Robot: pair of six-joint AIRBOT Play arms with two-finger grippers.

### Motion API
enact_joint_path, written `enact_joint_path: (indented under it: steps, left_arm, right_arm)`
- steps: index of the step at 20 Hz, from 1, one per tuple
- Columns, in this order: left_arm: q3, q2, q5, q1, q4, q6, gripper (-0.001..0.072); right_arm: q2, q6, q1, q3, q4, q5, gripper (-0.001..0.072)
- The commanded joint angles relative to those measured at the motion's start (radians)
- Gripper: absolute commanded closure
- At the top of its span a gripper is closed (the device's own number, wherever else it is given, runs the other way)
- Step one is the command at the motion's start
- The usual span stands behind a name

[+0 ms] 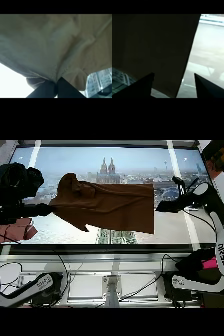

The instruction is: Fold the clothes and pants, and hang the long-sleeved shirts on hangers.

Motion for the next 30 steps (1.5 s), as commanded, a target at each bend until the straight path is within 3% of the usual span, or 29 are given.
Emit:
enact_joint_path:
  steps: [1,6,13,16,17,19,20,22,26,30]
  left_arm:
    - [0.002,0.008,-0.001,0.0,-0.011,0.0,0.069]
    - [0.002,0.008,-0.002,0.0,-0.011,0.0,0.069]
    - [0.002,0.008,-0.002,0.0,-0.011,0.0,0.069]
    - [0.002,0.008,-0.002,0.0,-0.011,0.0,0.069]
    - [0.002,0.008,-0.002,0.0,-0.013,0.0,0.069]
    - [0.002,0.008,-0.002,0.0,-0.036,0.0,0.069]
    - [0.002,0.008,-0.002,0.0,-0.052,0.0,0.069]
    - [0.002,0.009,-0.002,0.0,-0.098,0.0,0.069]
    - [0.009,0.015,-0.002,0.014,-0.224,0.0,0.069]
    - [0.095,0.072,-0.017,0.092,-0.236,0.0,0.069]
  right_arm:
    - [0.027,-0.016,0.0,-0.177,0.119,-0.069,0.0161]
    - [0.027,-0.015,0.0,-0.32,0.124,-0.144,0.0162]
    - [0.027,0.011,0.0,-0.382,0.105,-0.146,0.0164]
    - [0.026,0.009,0.003,-0.415,0.163,-0.144,0.0168]
    - [0.026,-0.006,0.005,-0.418,0.187,-0.148,0.0247]
    - [0.026,-0.044,0.009,-0.418,0.262,-0.188,0.0662]
    - [0.026,-0.072,0.009,-0.416,0.302,-0.214,0.0701]
    - [0.027,-0.142,0.009,-0.396,0.378,-0.237,0.0702]
    - [0.047,-0.252,0.009,-0.254,0.463,-0.143,0.0702]
    - [0.202,-0.297,0.008,-0.096,0.417,-0.26,0.0703]
